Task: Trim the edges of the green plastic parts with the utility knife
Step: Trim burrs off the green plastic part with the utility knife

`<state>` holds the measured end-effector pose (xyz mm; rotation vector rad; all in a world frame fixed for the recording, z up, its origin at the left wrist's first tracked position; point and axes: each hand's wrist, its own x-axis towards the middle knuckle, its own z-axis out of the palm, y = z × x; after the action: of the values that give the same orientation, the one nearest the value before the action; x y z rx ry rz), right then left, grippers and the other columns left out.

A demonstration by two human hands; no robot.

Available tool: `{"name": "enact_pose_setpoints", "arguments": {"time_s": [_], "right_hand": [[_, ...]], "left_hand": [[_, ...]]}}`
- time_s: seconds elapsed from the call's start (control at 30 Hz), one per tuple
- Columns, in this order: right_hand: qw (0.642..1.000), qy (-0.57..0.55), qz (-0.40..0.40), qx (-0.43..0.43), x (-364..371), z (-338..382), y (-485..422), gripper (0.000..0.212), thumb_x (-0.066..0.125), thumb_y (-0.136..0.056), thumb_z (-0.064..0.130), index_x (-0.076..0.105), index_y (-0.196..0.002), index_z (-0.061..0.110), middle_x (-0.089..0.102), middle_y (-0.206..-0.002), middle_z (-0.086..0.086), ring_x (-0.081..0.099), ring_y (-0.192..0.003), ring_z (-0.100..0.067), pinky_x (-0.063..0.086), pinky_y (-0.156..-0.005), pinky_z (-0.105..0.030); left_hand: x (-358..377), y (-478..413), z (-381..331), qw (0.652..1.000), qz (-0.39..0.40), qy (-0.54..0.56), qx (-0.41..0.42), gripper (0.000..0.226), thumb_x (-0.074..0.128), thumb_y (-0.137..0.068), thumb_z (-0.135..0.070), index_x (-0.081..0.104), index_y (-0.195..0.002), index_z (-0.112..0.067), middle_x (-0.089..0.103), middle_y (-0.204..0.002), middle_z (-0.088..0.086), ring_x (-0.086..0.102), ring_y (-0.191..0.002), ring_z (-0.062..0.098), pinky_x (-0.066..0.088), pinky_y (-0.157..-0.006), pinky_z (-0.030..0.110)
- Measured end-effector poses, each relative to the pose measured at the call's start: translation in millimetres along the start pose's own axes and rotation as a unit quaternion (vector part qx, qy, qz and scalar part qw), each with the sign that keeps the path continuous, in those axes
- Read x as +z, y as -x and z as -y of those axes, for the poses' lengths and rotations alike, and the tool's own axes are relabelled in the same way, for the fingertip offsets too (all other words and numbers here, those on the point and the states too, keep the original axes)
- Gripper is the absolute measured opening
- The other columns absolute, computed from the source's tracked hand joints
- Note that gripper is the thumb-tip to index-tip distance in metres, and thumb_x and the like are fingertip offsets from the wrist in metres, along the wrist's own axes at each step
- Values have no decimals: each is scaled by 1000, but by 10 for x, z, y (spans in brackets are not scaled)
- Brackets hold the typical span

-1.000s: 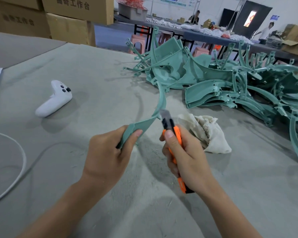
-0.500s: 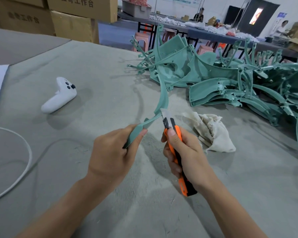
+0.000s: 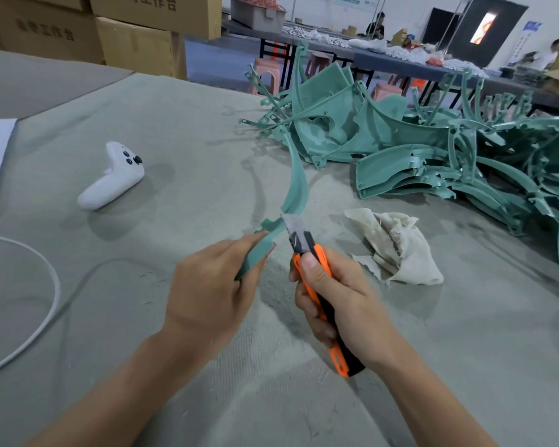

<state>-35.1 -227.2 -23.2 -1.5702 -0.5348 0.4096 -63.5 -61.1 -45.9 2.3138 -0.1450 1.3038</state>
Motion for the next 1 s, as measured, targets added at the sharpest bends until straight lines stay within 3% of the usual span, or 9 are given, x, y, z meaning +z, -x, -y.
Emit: {"name": "enact_pose_setpoints", "arguments": {"time_s": [0.27,0.43,0.53,0.63,0.7,0.77,0.87,1.0], "right_hand": [[993,33,-114,20,-151,-39,-68,34,45,-103,38,52,-83,12,40,-57,-5,28,-38,-14,27,-37,-20],[996,21,-60,-60,-75,-17,26,35,50,-97,39,51,-85,6,38,-57,-4,31,-38,-8,27,-35,-19],[996,38,-14,-81,13,-22,49,40,53,-96,40,51,-87,1,40,-57,1,34,-38,-2,29,-36,-17],[997,37,-33,-55,-6,-11,18,34,53,-97,38,52,-84,7,40,-57,1,33,-39,-4,28,-36,-18],[996,44,-71,-22,-95,-11,-21,33,52,-100,38,52,-83,10,40,-57,-1,32,-38,-7,27,-35,-19],[991,66,-114,-4,-190,-22,-57,31,47,-102,33,51,-83,9,41,-59,-6,30,-39,-11,26,-36,-21],[976,125,-174,-28,-229,-72,-86,35,45,-103,34,48,-86,4,41,-58,-5,32,-41,-11,28,-37,-24],[920,303,-228,-97,-118,-110,-79,39,34,-99,49,43,-79,16,51,-56,-5,44,-47,-23,39,-46,-45]], "left_hand": [[3,24,-10,1000,1,10,2,22,58,-88,-18,72,-87,-1,60,-59,3,44,-68,18,28,-62,10],[8,14,-9,1000,6,-1,-7,23,57,-88,-19,71,-83,-2,56,-56,4,41,-67,18,25,-60,10],[12,14,0,1000,10,-2,-9,23,57,-87,-19,73,-91,-3,60,-60,5,44,-70,19,28,-61,12],[-4,9,-9,1000,2,12,0,23,58,-87,-19,73,-90,-1,62,-60,4,45,-69,17,29,-63,7],[-29,4,-20,1000,1,28,7,23,59,-88,-19,74,-89,-1,63,-62,2,41,-65,5,29,-66,-2],[-41,2,-31,999,11,47,17,23,59,-88,-19,74,-88,-2,66,-66,0,35,-70,-6,27,-69,-8],[-31,7,-49,997,29,65,35,23,59,-88,-18,74,-88,-2,68,-70,-1,36,-74,-9,27,-72,-8],[-34,20,-60,997,27,59,32,22,59,-89,-18,74,-87,-1,67,-69,-1,36,-74,-8,27,-72,-8]]}}
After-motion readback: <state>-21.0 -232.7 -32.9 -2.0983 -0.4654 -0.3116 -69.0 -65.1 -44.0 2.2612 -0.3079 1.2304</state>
